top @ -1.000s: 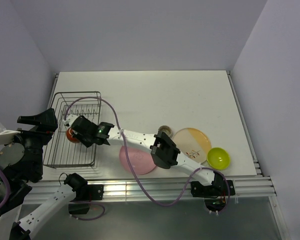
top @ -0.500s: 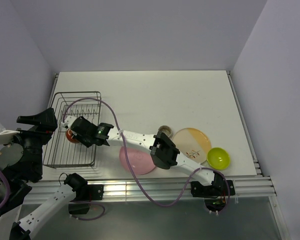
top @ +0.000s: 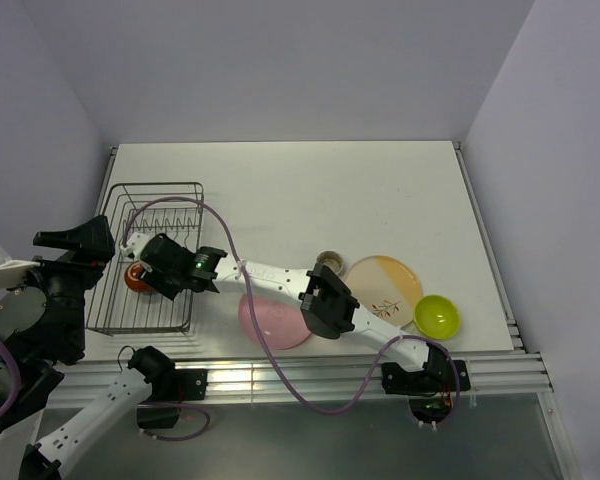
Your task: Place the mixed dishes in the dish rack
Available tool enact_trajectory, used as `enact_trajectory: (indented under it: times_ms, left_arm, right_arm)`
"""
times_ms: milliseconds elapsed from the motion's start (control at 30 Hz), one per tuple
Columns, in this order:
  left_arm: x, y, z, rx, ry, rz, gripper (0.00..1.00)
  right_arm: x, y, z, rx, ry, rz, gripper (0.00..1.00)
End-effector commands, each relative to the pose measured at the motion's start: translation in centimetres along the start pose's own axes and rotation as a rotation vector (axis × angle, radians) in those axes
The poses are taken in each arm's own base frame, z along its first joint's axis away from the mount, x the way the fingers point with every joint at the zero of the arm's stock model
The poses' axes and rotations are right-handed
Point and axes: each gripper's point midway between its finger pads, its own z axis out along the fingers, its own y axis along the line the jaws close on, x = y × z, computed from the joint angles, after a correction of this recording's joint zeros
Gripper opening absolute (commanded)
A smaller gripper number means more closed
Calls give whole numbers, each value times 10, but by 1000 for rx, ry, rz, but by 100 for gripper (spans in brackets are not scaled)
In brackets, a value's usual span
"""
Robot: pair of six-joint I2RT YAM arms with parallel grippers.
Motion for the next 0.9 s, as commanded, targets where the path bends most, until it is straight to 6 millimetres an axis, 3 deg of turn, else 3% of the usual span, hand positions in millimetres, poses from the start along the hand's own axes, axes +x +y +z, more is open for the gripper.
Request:
enact_trajectory:
  times_ms: [0, 100, 133, 200, 333, 400, 433, 500, 533, 567, 600, 633, 667, 700, 733, 767, 800, 833, 867]
  left_arm:
    - [-1, -8, 3, 19, 1, 23, 95]
    - [0, -10, 4, 9, 10, 40, 96]
    - [-1, -10, 4, 5, 9, 45, 96]
    - [-1, -11, 4, 5, 12, 52, 96]
    - [4, -12, 6, 10, 28, 64, 96]
    - [7, -14, 6, 15, 43, 71, 96]
    - [9, -15, 6, 20, 48, 74, 96]
    - [13, -18, 7, 35, 66, 82, 95]
    - [15, -19, 7, 40, 74, 96, 95]
    - [18, -20, 8, 45, 83, 104, 95]
    - [23, -22, 10, 44, 97, 119, 95]
    - [29, -25, 11, 57, 118, 137, 95]
    - [34, -27, 13, 63, 132, 148, 95]
    - [46, -32, 16, 80, 170, 170, 95]
    - [55, -37, 19, 96, 189, 182, 95]
    - [67, -41, 25, 100, 217, 205, 95]
    - [76, -44, 27, 112, 239, 213, 95]
    - [92, -48, 29, 140, 286, 226, 95]
    - [98, -57, 32, 167, 296, 214, 94]
  right_arm:
    - [-36, 0, -13, 14, -107, 6, 56]
    - [-48, -1, -23, 15, -138, 17, 61]
    - [-65, -1, -36, 11, -182, 22, 63]
    - [-79, -2, -48, 6, -215, 61, 64]
    - [-125, -12, -93, -6, -327, 124, 69]
    - [-135, -26, -108, 23, -354, 158, 71]
    - [-147, -34, -128, 43, -385, 180, 72]
    - [-141, -72, -142, 176, -379, 252, 75]
    - [-147, -87, -169, 221, -400, 298, 76]
    - [-128, -119, -173, 317, -360, 337, 77]
    - [-120, -135, -183, 360, -345, 373, 77]
    - [-113, -152, -214, 398, -336, 465, 77]
    - [-86, -169, -217, 445, -275, 511, 78]
    - [-72, -201, -255, 505, -267, 580, 78]
    - [-58, -215, -269, 544, -261, 653, 78]
    - [-17, -225, -270, 607, -182, 675, 78]
    - [7, -252, -290, 703, -170, 715, 79]
    - [12, -259, -328, 735, -218, 761, 79]
    - [49, -263, -333, 783, -156, 784, 79]
